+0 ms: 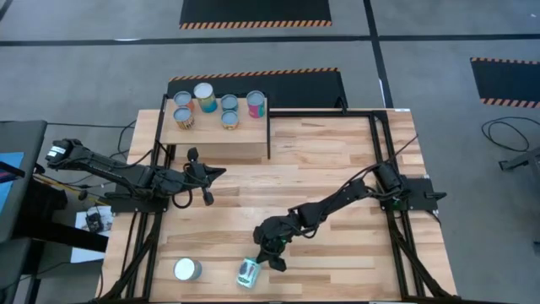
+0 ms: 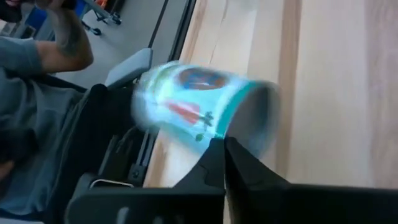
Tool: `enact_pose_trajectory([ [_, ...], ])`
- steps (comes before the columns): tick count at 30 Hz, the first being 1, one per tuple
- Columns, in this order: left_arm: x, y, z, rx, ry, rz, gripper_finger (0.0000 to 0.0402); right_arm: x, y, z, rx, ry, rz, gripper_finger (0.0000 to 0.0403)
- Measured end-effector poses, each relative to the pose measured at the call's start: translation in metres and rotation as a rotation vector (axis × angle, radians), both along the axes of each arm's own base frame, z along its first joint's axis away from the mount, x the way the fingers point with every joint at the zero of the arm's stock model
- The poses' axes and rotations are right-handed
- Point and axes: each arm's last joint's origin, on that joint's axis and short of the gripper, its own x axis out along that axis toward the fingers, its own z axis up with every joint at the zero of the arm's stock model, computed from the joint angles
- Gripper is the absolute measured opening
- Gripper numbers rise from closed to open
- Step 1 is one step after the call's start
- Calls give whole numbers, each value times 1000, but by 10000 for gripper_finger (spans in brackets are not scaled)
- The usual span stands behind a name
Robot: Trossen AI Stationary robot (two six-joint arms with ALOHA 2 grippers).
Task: Pick and place cans onto a shelf
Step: Put the canned mixed vegetables on the shelf
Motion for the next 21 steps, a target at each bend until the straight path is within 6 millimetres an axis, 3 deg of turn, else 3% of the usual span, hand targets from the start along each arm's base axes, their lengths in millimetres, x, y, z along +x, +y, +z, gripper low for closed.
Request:
enact_pose_trajectory([
  [6, 0, 0, 0, 0, 0, 0, 1, 0, -7, 7, -34, -18, 13, 11],
  [15, 0, 0, 0, -13, -6, 4, 1, -17, -23, 62, -157, -77, -13, 10],
  [18, 0, 0, 0, -13, -6, 4, 1, -20, -24, 70, -199, -80, -72, 31],
  [21, 0, 0, 0, -13, -6, 4, 1, -18, -18, 63, -199, -88, -72, 78],
])
